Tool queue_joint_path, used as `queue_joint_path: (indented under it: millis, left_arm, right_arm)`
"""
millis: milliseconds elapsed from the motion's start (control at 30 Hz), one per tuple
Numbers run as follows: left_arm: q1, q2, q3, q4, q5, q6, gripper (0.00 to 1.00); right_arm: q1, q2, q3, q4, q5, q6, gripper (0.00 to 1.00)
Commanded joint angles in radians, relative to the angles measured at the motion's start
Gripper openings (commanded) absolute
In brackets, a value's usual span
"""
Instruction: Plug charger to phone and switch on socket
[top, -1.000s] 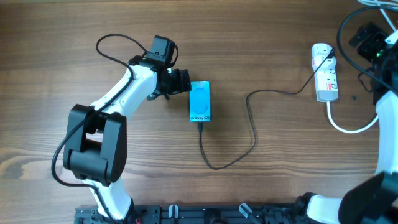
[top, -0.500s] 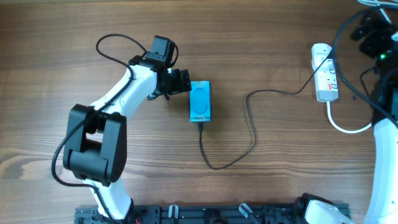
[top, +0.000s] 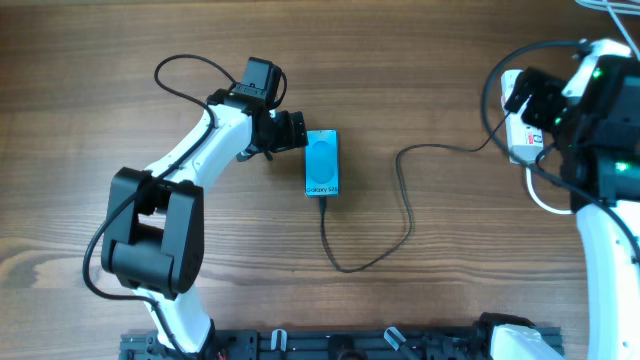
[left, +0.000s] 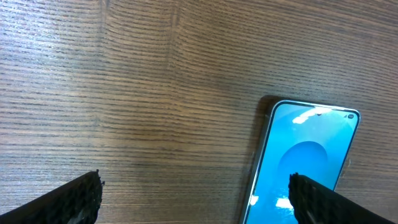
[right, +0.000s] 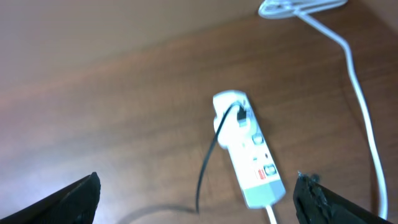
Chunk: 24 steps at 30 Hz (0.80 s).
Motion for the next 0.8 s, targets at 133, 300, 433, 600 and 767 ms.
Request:
queue_joint_path:
  millis: [133,300,433,600,767]
  left_arm:
    - [0.001,-0.021,-0.005,0.001,-0.013,0.011,1.00]
    - [0.001,-0.021,-0.005,0.001,-0.013,0.011,1.00]
    - [0.001,-0.021,-0.005,0.001,-0.013,0.011,1.00]
    - [0.001,-0.021,-0.005,0.001,-0.013,0.011,1.00]
    - [0.001,-0.021,-0.005,0.001,-0.013,0.011,1.00]
  right_arm:
    - [0.044,-0.012,-0.273,0.126,-0.087,-0.174,1.00]
    - [0.044,-0.027,-0.431,0.121,-0.125,-0.175,1.00]
    - [0.044,-0.062,-0.526,0.147,-0.135,-0.176,1.00]
    - [0.044,-0.103,-0.714,0.344,-0.250,-0.175,0.98]
    - [0.044,-0.104,-0.791,0.459,-0.252,-0.175,1.00]
